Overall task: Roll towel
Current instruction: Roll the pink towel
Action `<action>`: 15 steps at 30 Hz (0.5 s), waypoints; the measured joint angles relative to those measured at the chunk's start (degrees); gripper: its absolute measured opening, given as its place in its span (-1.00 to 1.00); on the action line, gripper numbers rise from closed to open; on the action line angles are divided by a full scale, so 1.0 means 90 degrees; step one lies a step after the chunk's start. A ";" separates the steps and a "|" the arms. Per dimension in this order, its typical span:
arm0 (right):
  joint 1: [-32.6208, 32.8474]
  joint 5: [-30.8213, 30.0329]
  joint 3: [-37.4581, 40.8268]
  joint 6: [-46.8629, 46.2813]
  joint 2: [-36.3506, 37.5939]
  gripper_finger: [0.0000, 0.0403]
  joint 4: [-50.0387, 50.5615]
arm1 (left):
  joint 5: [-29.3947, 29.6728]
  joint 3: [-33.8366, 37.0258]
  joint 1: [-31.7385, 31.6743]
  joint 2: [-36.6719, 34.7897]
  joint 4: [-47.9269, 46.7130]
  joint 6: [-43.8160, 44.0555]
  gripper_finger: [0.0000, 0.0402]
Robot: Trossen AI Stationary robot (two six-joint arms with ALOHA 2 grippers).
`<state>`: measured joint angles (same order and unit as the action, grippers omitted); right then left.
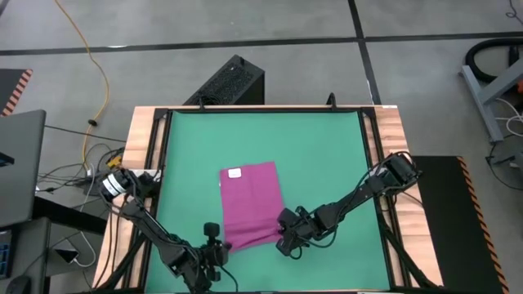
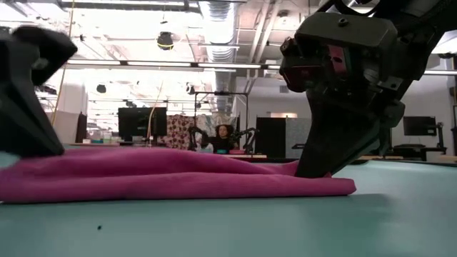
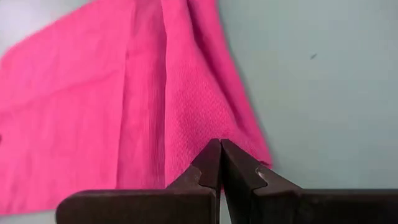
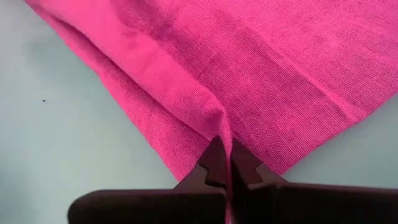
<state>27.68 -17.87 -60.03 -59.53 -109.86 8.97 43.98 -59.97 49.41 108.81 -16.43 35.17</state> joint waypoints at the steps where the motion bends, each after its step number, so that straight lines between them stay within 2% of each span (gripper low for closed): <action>1: 0.0015 -0.0005 0.0000 -0.0001 0.0000 -0.96 0.0000 | 0.0035 0.0099 0.0000 0.0000 0.0086 0.0052 -1.00; 10: 0.0019 -0.0034 0.0000 0.0001 0.0000 -0.90 -0.0002 | 0.0275 0.0338 -0.0002 0.0000 0.0162 0.0225 -1.00; 15: 0.0056 -0.0047 0.0005 0.0487 0.0037 -0.82 -0.0157 | 0.0225 0.0338 -0.0002 0.0000 0.0154 0.0174 -1.00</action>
<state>28.19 -18.29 -59.99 -55.14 -109.53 7.56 46.01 -56.93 49.39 108.81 -15.04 36.73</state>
